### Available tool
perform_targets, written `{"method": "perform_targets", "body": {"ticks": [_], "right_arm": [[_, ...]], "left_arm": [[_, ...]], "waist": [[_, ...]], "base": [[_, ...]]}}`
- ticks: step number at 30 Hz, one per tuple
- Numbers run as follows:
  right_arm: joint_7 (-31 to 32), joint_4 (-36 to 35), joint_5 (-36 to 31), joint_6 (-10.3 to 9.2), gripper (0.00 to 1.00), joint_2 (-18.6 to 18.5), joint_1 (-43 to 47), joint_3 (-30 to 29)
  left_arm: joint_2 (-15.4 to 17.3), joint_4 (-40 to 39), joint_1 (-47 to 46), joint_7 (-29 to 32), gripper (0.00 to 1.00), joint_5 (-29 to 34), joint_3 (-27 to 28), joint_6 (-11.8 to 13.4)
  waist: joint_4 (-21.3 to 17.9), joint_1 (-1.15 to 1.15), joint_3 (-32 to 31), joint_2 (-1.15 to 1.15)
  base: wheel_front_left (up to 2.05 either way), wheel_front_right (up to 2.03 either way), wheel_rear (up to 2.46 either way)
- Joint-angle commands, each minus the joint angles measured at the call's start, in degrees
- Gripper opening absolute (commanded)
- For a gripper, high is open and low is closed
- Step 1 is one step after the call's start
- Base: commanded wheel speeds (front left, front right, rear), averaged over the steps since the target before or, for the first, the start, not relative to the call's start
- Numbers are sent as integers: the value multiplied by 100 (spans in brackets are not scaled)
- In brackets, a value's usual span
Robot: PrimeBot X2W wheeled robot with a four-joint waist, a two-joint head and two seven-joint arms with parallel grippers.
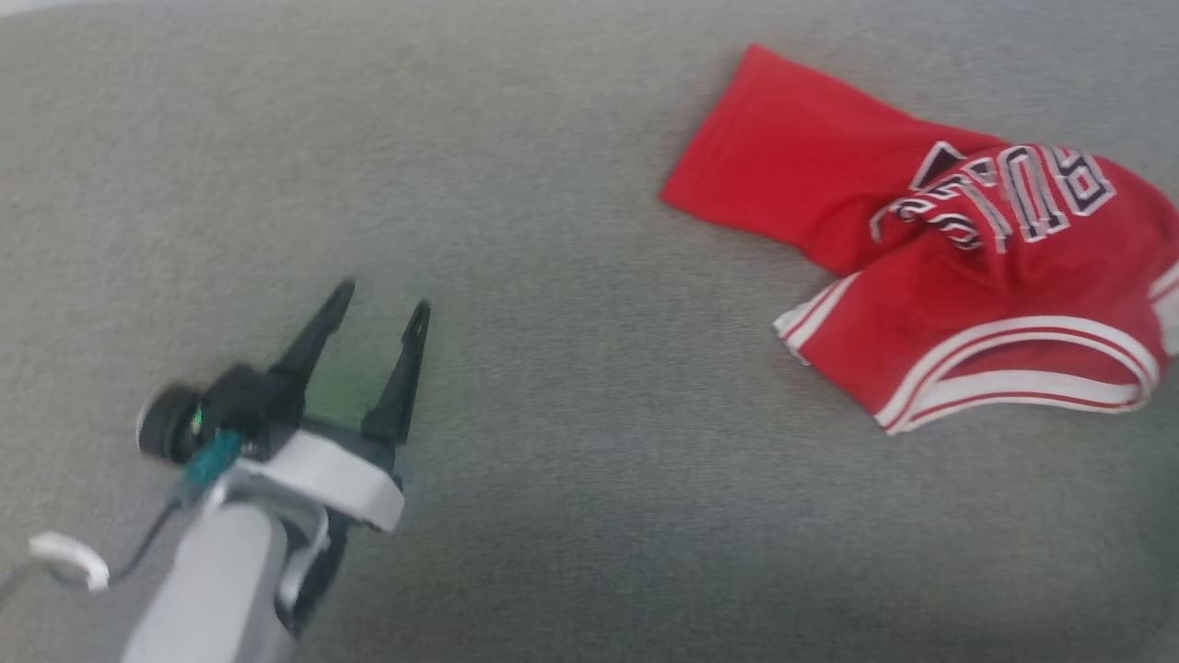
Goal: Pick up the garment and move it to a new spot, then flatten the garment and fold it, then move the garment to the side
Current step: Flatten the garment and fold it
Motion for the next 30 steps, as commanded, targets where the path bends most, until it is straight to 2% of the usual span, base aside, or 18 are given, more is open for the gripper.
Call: {"method": "perform_targets", "body": {"ticks": [1, 3, 7, 12, 16, 20, 23, 30], "right_arm": [[-63, -31, -46, 1, 100, 44, 65, -20], [-364, -177, -34, 1, 100, 262, 146, -150], [-856, -585, 72, 1, 100, 700, 293, -232], [-1129, -1010, 89, 1, 100, 1200, 380, -35], [-1215, -1155, 89, 1, 100, 1471, 364, 148], [-1289, -1200, 114, 1, 100, 1649, 309, 261], [-1351, -1188, 133, 1, 100, 1743, 260, 338], [-1466, -1125, 135, 1, 100, 1930, 178, 501]], "left_arm": [[31, -12, -107, -30, 100, -15, -63, -8], [398, 48, -460, -24, 100, -197, -515, -8], [1003, 15, -1376, 573, 100, -890, -1727, -8], [1413, -23, -2525, 2234, 100, -2779, -3030, -7], [1519, 207, -3241, 3849, 100, -4335, -3586, -8], [1523, 523, -3693, 5022, 100, -5276, -3856, -8], [1471, 735, -3851, 5384, 100, -5707, -3901, -8], [1162, 1177, -4091, 5473, 100, -5993, -4080, -8]], "waist": [[-130, 0, -107, 0], [-296, 0, -171, 0], [-691, 0, -191, 0], [-1193, 0, -62, 0], [-1535, 0, 96, 0], [-1824, 0, 262, 0], [-2014, 0, 384, 0], [-2285, 0, 589, 0]], "base": [[0, 0, 0], [0, 0, 0], [0, 0, 0], [0, 0, 0], [0, 0, 0], [0, 0, 0], [0, 0, 0], [0, 0, 0]]}}
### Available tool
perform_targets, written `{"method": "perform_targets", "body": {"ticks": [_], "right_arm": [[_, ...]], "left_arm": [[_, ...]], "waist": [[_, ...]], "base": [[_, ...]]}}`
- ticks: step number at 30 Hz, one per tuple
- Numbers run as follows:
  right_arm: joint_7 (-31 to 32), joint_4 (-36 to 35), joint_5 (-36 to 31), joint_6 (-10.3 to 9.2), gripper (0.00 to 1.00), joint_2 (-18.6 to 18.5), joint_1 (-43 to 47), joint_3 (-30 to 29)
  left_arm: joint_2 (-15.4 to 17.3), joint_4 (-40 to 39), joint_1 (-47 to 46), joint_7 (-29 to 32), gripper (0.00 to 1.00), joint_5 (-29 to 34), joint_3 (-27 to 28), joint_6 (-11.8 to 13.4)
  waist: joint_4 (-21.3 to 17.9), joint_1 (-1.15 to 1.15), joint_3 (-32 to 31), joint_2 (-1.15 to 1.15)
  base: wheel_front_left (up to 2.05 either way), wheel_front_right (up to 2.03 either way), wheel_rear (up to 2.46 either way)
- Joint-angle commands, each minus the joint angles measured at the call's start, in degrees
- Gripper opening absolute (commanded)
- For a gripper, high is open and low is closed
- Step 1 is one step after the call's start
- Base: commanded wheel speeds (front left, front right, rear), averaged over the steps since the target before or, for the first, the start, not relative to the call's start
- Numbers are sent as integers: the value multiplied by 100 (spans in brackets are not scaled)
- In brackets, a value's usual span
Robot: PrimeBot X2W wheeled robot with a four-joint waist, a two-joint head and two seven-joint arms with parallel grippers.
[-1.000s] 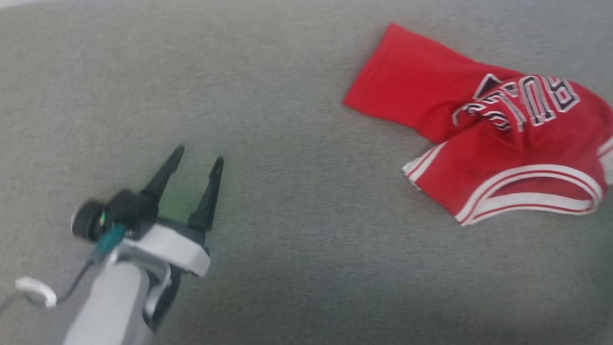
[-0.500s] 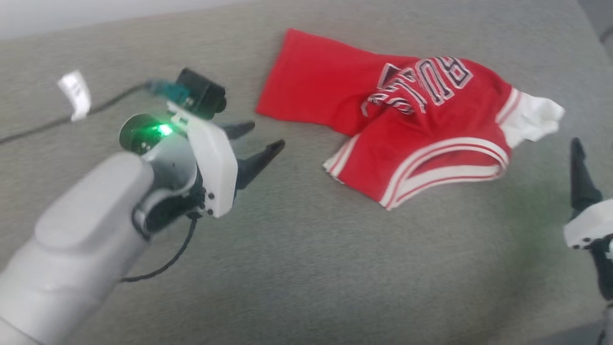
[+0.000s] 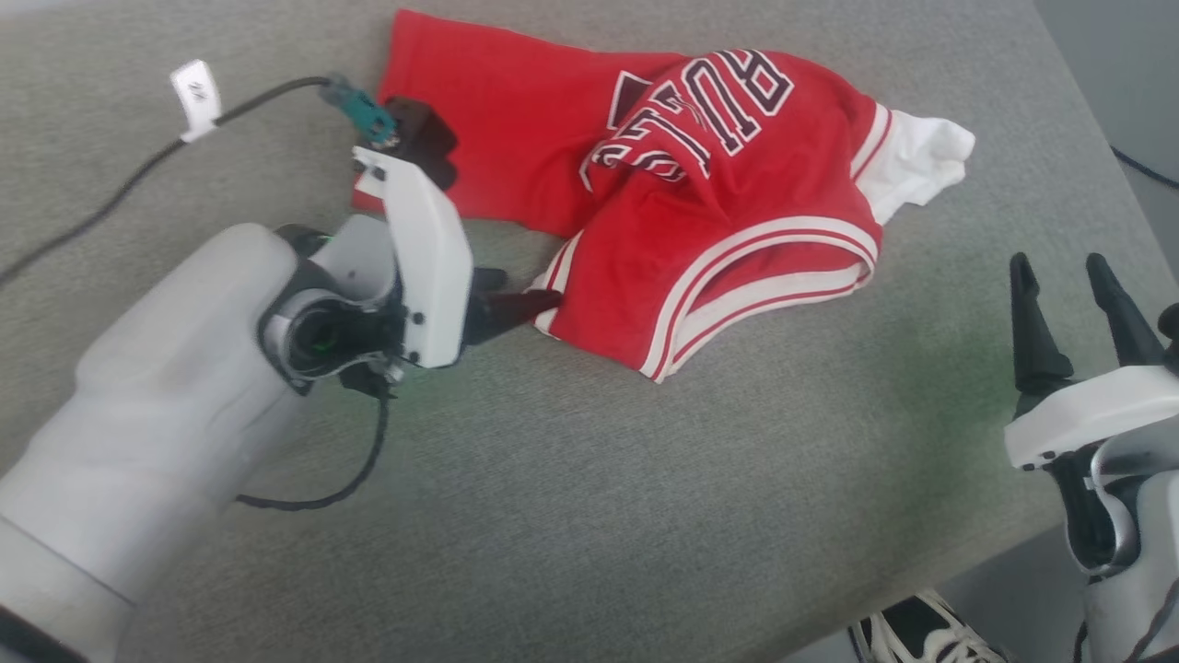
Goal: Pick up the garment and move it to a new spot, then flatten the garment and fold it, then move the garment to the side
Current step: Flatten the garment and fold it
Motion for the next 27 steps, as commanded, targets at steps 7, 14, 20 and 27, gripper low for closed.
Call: {"method": "perform_targets", "body": {"ticks": [7, 14, 20, 27], "right_arm": [[-107, 130, 71, 1, 100, 57, -122, 59], [-148, 176, 46, 1, 100, -1, -98, -16], [-55, 130, 9, 1, 100, -112, 41, -123], [188, -95, -48, 1, 100, -228, 79, -15]], "left_arm": [[-165, 30, -124, 121, 74, -204, -301, -7], [-137, 33, -247, -284, 0, -248, -335, -8], [84, -248, -332, -661, 0, -293, -340, -8], [920, -671, -680, -1224, 0, 730, -874, -8]], "waist": [[-183, 0, 135, 0], [37, 0, -66, 0], [468, 0, -420, 0], [910, 0, -771, 0]], "base": [[0, 0, 0], [0, 0, 0], [0, 0, 0], [0, 0, 0]]}}
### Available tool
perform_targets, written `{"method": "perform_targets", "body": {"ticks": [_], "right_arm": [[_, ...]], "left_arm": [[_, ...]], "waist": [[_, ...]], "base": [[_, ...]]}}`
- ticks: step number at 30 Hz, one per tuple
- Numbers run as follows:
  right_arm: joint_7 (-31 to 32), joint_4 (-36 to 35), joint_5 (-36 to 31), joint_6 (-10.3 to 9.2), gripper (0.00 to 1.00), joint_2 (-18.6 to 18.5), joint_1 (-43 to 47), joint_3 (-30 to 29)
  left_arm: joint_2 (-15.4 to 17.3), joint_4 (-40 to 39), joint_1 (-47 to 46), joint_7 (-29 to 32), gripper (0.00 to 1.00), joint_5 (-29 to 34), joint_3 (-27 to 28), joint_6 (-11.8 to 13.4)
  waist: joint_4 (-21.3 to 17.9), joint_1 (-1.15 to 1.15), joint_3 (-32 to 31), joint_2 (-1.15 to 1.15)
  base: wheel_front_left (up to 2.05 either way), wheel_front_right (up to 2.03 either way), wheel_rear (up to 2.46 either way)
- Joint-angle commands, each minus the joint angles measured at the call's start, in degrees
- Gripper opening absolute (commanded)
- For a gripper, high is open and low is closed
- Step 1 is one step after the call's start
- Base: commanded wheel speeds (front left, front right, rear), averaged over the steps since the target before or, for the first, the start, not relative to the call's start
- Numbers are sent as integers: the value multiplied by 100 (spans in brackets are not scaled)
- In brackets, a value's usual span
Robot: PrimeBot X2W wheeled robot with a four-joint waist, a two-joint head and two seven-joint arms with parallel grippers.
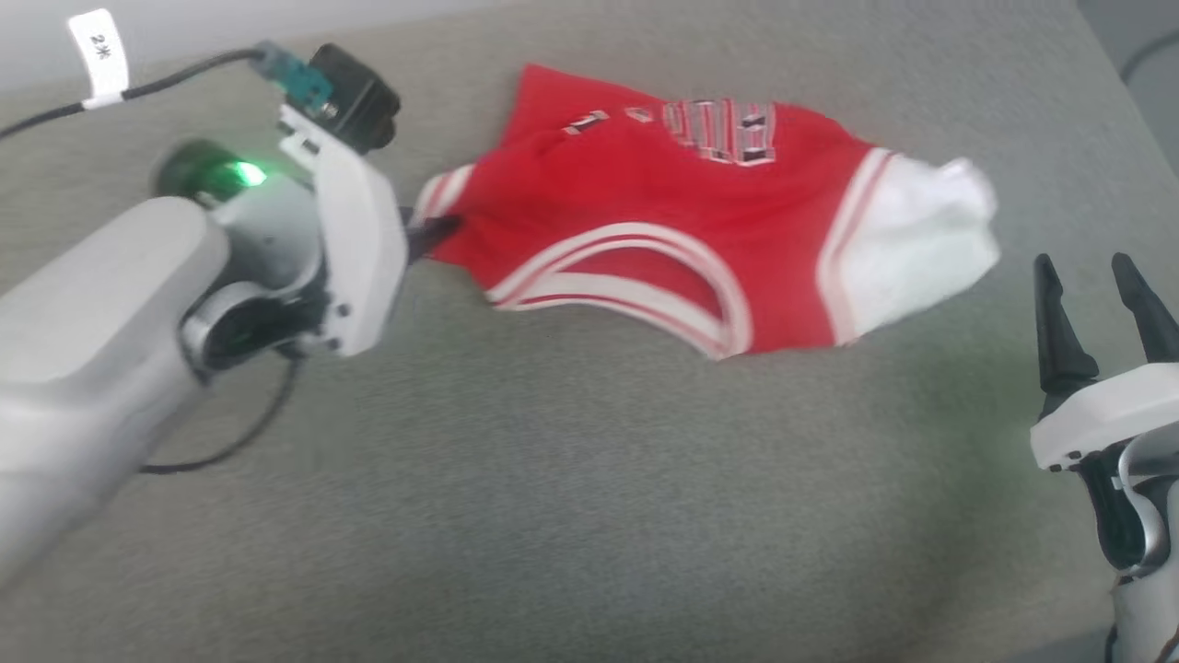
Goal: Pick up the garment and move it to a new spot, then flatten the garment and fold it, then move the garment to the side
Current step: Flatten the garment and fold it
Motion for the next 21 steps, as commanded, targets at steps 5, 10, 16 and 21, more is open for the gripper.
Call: {"method": "perform_targets", "body": {"ticks": [5, 10, 16, 21], "right_arm": [[127, -180, -32, 1, 100, -12, 115, 16], [185, -278, -17, 1, 100, 40, 170, 27], [188, -311, 8, 1, 100, 102, 184, 31], [153, -281, -16, 1, 100, 164, 136, 30]], "left_arm": [[346, -155, -174, -263, 0, 950, -667, -8], [233, -361, 127, -243, 0, 1404, -1044, -8], [-343, -578, 567, -409, 0, 1010, -1126, -8], [-553, -710, 728, -444, 12, 593, -1153, -7]], "waist": [[260, 0, -160, 0], [220, 0, -62, 0], [135, 0, 80, 0], [103, 0, 135, 0]], "base": [[0, 0, 0], [0, 0, 0], [0, 0, 0], [0, 0, 0]]}}
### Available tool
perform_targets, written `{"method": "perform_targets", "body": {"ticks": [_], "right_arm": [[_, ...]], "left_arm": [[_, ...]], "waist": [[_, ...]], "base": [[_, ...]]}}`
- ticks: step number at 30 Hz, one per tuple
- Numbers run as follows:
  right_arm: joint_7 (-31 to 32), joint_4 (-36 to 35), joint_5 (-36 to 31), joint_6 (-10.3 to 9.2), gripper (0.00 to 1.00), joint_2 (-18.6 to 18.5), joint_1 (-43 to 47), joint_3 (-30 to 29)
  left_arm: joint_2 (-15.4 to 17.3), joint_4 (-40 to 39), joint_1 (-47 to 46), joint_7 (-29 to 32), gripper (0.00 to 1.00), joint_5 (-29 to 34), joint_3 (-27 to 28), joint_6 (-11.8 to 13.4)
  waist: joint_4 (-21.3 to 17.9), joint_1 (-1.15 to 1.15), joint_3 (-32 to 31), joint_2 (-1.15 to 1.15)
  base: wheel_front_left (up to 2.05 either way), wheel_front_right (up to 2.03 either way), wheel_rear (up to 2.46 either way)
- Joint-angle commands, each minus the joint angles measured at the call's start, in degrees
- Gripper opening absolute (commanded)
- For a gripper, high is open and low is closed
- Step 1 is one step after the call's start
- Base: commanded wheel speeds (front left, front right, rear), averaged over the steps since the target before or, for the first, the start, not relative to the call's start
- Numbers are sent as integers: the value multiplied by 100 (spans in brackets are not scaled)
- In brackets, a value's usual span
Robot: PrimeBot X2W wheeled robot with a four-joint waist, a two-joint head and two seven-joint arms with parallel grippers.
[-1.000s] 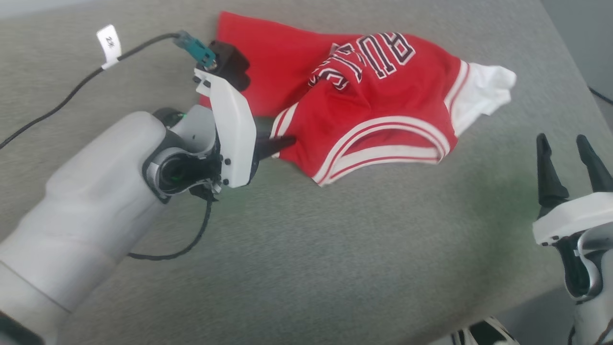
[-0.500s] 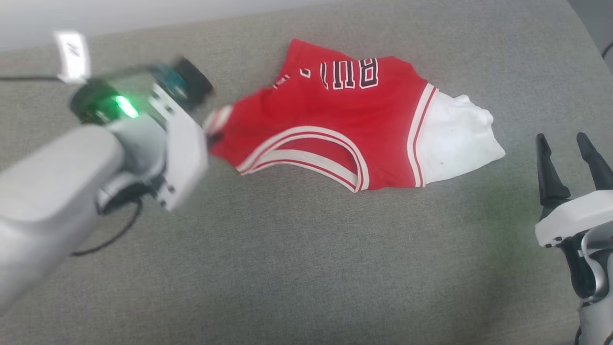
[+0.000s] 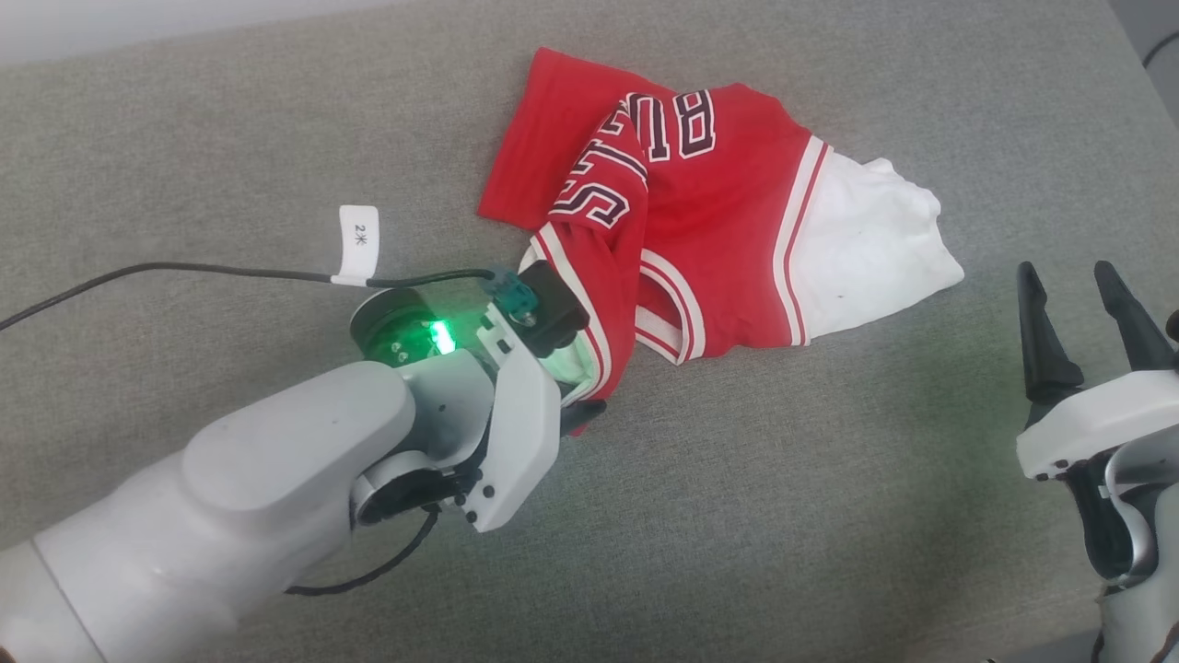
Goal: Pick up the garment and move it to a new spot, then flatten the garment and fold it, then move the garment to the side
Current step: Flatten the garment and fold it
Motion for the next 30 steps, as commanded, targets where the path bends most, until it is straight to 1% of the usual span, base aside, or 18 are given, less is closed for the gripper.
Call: {"method": "perform_targets", "body": {"ticks": [1, 2, 3, 4, 7, 10, 11, 13, 16, 19, 23, 26, 27, 29, 30], "right_arm": [[-34, 9, -19, 1, 100, 40, -13, 0], [-40, 25, -18, 1, 100, 54, -21, 2], [-51, 42, -19, 1, 100, 66, -30, 7], [-55, 58, -21, 1, 100, 72, -33, 9], [-79, 100, -16, 1, 100, 89, -35, 10], [-108, 128, 10, 1, 100, 119, -52, 26], [-108, 128, 10, 1, 100, 119, -52, 26], [-138, 143, 29, 1, 100, 145, -79, 52], [-190, 191, 62, 1, 100, 163, -92, 94], [-243, 252, 85, 1, 100, 196, -130, 129], [-306, 330, 116, 1, 100, 215, -179, 160], [-339, 366, 126, 1, 100, 230, -230, 155], [-348, 384, 125, 1, 100, 231, -231, 154], [-361, 403, 127, 1, 100, 237, -255, 168], [-371, 413, 127, 1, 100, 234, -265, 163]], "left_arm": [[36, 46, 69, -30, 27, -110, -3, -7], [75, 58, 47, -5, 52, -84, -3, -8], [122, 54, 23, -4, 91, -123, -6, -7], [169, 47, 12, -17, 100, -233, -7, -7], [385, -135, -151, 51, 100, -590, 23, -7], [699, -443, -333, 284, 100, -1028, 83, -8], [699, -443, -333, 284, 100, -1028, 83, -8], [918, -576, -502, 410, 100, -1332, 217, -7], [1122, -404, -671, 476, 100, -1583, 421, -8], [1125, -33, -725, 648, 100, -1695, 407, -8], [959, 311, -598, 977, 100, -1971, 308, -8], [800, 498, -544, 1050, 100, -2293, 409, -8], [778, 557, -547, 1111, 97, -2283, 364, -7], [742, 627, -614, 1178, 87, -2094, 281, -8], [708, 683, -616, 1158, 53, -2082, 263, -7]], "waist": [[7, 0, -6, 0], [12, 0, -11, 0], [18, 0, -24, 0], [25, 0, -41, 0], [42, 0, -75, 0], [31, 0, -60, 0], [31, 0, -60, 0], [3, 0, -26, 0], [-57, 0, 27, 0], [-131, 0, 93, 0], [-231, 0, 185, 0], [-289, 0, 252, 0], [-304, 0, 266, 0], [-329, 0, 306, 0], [-334, 0, 314, 0]], "base": [[0, 0, 0], [0, 0, 0], [0, 0, 0], [0, 0, 0], [0, 0, 0], [0, 0, 0], [0, 0, 0], [0, 0, 0], [0, 0, 0], [0, 0, 0], [0, 0, 0], [0, 0, 0], [0, 0, 0], [0, 0, 0], [0, 0, 0]]}}
